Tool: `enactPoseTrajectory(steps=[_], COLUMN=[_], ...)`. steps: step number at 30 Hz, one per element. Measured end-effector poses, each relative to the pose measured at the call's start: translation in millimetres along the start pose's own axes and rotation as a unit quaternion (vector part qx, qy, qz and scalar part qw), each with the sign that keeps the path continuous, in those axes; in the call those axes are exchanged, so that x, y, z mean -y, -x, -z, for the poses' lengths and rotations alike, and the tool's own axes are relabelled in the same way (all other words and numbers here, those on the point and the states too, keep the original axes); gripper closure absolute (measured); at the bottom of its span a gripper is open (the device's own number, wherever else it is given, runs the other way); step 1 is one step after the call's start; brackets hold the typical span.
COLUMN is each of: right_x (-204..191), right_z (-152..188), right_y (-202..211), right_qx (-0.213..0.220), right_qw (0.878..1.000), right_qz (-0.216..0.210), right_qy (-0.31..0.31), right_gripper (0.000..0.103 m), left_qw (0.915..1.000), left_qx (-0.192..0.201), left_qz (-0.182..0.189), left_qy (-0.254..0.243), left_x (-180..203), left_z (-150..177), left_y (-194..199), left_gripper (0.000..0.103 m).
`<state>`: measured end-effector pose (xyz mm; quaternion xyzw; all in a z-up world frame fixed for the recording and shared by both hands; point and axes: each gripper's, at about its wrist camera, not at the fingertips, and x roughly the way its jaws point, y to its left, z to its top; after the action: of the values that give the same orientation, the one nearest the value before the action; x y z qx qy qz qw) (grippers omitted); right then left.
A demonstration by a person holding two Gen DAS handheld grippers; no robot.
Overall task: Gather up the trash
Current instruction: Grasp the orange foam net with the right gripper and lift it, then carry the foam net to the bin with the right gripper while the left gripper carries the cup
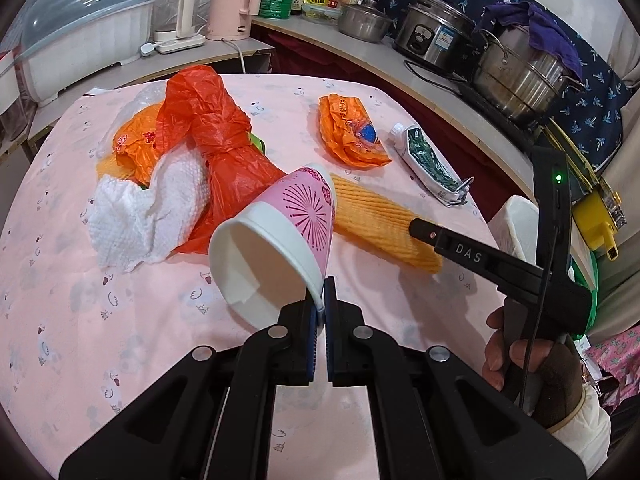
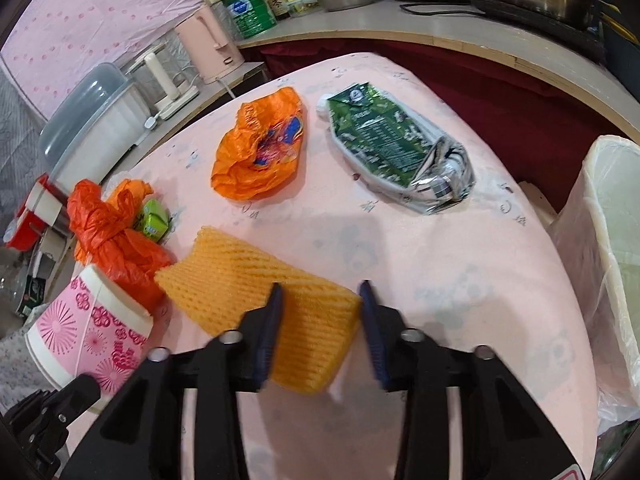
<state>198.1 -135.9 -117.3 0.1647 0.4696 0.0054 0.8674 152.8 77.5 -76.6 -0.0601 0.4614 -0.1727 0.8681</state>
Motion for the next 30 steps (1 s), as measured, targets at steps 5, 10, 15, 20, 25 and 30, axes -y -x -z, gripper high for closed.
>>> enactPoseTrajectory(steps=[5, 10, 15, 20, 25, 30], right_x=[-4, -5, 0, 10, 34, 65], right_z=[10, 16, 15, 15, 17, 21], right_y=[15, 49, 93, 136, 171, 202], right_qx=[0.008, 0.042, 0.084, 0.124, 0.157, 0.187], right_qw=[1.0, 0.999, 0.996, 0.992, 0.987, 0.98], right_qz=[-0.017, -0.028, -0.035, -0.027, -0.008, 0.013], right_qy=[0.004, 0.002, -0.004, -0.009, -0.03, -0.061], right_gripper=[0.093, 0.093, 0.093, 0.094, 0.093, 0.093], left_qw=[1.0, 0.9999, 0.9992, 0.9978, 0.9951, 0.9909], left_qx=[0.001, 0.012, 0.026, 0.037, 0.049, 0.056], left_qz=[-0.001, 0.003, 0.012, 0.024, 0.037, 0.054], left_qy=[-0.004, -0.012, -0.028, -0.049, -0.077, -0.11], left_x=[6, 17, 36, 63, 96, 132], left_z=[1, 3, 3, 0, -4, -8], left_y=[4, 16, 31, 40, 48, 50], left_gripper=[0.1, 0.1, 0.1, 0.1, 0.1, 0.1])
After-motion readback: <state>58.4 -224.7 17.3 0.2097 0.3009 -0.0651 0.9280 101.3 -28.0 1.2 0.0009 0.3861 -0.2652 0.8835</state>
